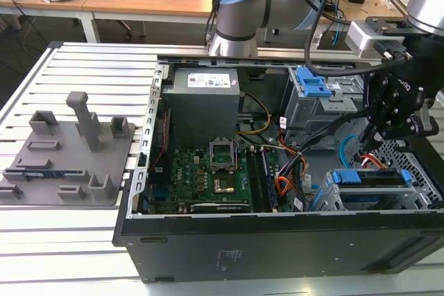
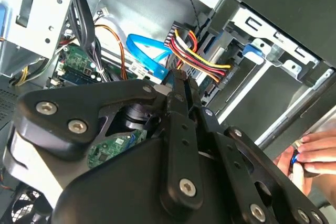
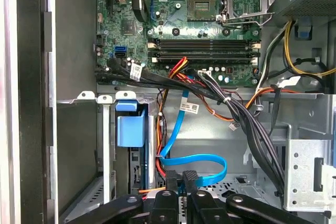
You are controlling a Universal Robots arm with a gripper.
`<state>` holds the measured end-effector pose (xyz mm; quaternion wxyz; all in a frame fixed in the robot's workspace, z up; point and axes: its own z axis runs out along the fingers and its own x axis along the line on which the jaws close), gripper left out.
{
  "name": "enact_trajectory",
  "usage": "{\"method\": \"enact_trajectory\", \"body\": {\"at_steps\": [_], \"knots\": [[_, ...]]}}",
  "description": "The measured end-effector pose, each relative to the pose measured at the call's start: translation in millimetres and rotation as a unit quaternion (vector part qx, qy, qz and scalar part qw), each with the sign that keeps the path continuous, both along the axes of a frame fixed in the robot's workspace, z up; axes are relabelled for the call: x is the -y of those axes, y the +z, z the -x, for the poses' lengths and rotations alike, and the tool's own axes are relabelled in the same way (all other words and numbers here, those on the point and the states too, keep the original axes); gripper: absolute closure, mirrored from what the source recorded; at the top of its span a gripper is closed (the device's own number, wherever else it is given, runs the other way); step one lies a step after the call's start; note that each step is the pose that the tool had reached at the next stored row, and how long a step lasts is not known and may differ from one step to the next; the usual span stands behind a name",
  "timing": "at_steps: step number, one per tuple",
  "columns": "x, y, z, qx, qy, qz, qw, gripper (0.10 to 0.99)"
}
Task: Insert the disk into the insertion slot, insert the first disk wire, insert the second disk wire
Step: 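Insert the second disk wire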
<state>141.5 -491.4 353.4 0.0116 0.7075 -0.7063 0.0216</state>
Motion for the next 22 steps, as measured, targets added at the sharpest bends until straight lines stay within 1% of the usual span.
{"method": "enact_trajectory", "body": {"at_steps": [1, 2, 3, 5, 7, 8, 9, 10, 12, 14, 15, 22], "knots": [[0.2, 0.0, 0.0, 0.0000, 0.000, 0.0000, 1.0000, 0.925], [2.2, 0.0, 0.0, 0.0000, 0.000, -0.0001, 1.0000, 0.925], [5.7, 0.0, 0.0, 0.0000, 0.000, -0.0005, 1.0000, 0.925], [10.4, 0.1, 0.0, 0.0000, 0.000, -0.0012, 1.0000, 0.925], [15.7, 0.0, 0.0, 0.0000, 0.000, -0.0036, 1.0000, 0.925], [18.9, 0.0, 0.0, 0.0000, 0.000, -0.0063, 1.0000, 0.925], [20.8, 0.0, 0.0, 0.0000, 0.000, -0.0087, 1.0000, 0.925], [23.4, 0.0, 0.0, 0.0000, 0.000, -0.0130, 0.9999, 0.925], [26.8, 0.0, 0.0, 0.0000, 0.000, -0.0193, 0.9998, 0.925], [29.7, 0.0, 0.0, 0.0000, 0.000, -0.0242, 0.9997, 0.925], [30.5, 0.0, 0.0, 0.0000, 0.000, -0.0256, 0.9997, 0.925], [30.9, 0.0, 0.2, 0.0000, 0.000, -0.0256, 0.9997, 0.925]]}}
